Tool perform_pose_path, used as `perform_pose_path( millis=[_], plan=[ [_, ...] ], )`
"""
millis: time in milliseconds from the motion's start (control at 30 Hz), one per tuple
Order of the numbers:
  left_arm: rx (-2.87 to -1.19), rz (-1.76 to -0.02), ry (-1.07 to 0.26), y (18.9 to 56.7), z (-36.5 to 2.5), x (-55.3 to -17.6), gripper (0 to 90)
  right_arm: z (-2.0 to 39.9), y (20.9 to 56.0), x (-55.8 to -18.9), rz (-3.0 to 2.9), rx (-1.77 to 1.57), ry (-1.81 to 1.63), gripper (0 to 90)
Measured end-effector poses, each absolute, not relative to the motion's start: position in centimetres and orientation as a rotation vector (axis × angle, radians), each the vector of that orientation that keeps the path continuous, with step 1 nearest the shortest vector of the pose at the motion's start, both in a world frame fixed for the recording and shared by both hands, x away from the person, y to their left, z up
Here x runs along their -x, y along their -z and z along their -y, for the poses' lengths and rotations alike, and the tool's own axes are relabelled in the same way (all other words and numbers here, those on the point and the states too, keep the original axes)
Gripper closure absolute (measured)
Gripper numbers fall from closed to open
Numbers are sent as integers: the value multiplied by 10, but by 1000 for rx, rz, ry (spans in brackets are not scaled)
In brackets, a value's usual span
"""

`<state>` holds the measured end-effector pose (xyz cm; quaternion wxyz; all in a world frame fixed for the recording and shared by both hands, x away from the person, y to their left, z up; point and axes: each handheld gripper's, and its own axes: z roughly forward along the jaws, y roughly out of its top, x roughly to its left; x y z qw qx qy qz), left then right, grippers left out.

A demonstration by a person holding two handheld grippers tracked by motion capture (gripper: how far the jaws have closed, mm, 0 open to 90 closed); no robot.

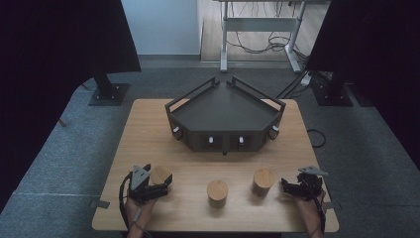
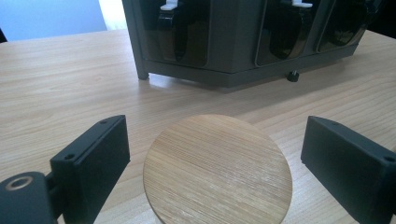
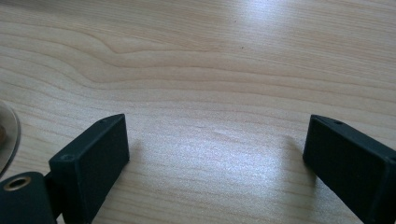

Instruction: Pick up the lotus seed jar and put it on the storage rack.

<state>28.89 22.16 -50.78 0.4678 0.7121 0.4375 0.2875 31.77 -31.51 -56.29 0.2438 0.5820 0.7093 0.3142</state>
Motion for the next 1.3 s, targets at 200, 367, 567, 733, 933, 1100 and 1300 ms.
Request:
perform_pose_path(
  millis=[200, 367, 567, 733, 933, 1100, 1300],
  plan=[
    [-1760, -1071, -699, 511, -221, -290, 81, 315, 563, -318, -1938, -1589, -859, 63],
    [-1768, -1070, -696, 513, -221, -291, 80, 315, 563, -318, -1938, -1589, -859, 63],
    [-1780, -1071, -700, 516, -219, -291, 81, 315, 563, -318, -1939, -1589, -859, 63],
    [-1789, -1073, -706, 517, -219, -291, 81, 315, 563, -318, -1939, -1588, -859, 63],
    [-1811, -1076, -709, 520, -216, -291, 81, 315, 563, -318, -1939, -1588, -859, 63],
    [-1822, -1077, -715, 521, -216, -291, 88, 315, 563, -318, -1939, -1588, -859, 62],
    [-1828, -1088, -716, 522, -216, -292, 98, 315, 563, -318, -1939, -1588, -859, 63]
  ],
)
